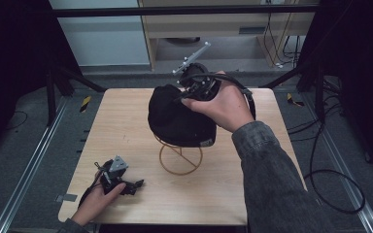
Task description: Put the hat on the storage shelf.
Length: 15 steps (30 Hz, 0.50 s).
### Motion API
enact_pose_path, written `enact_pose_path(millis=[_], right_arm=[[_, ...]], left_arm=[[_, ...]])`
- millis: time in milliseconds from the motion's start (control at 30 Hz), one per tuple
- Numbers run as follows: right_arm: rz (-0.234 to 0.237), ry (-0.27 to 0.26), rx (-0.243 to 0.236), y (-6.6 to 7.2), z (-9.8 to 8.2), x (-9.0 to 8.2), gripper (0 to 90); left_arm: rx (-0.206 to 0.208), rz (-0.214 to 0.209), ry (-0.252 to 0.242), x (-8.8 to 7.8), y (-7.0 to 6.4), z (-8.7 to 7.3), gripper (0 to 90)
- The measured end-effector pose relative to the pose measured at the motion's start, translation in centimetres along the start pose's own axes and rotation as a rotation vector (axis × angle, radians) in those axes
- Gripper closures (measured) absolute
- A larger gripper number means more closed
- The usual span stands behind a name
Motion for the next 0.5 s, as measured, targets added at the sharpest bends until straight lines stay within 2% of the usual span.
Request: enact_pose_path(millis=[500], right_arm=[[0.03, 0.023, -0.005, 0.3, 0.0, 1.6, 74.8]], left_arm=[[0.0, 0.0, 0.0, 0.0, 0.0, 0.0, 0.0]])
Point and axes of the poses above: each handheld gripper's, and its own axes: x roughly forward along the jaws, z roughly out of its top, y roughly to its left, the point moved 7 cm from there along x, roughly forward along the jaws, and after that the axes turned 8 degrees about z, right-handed, at the moved point
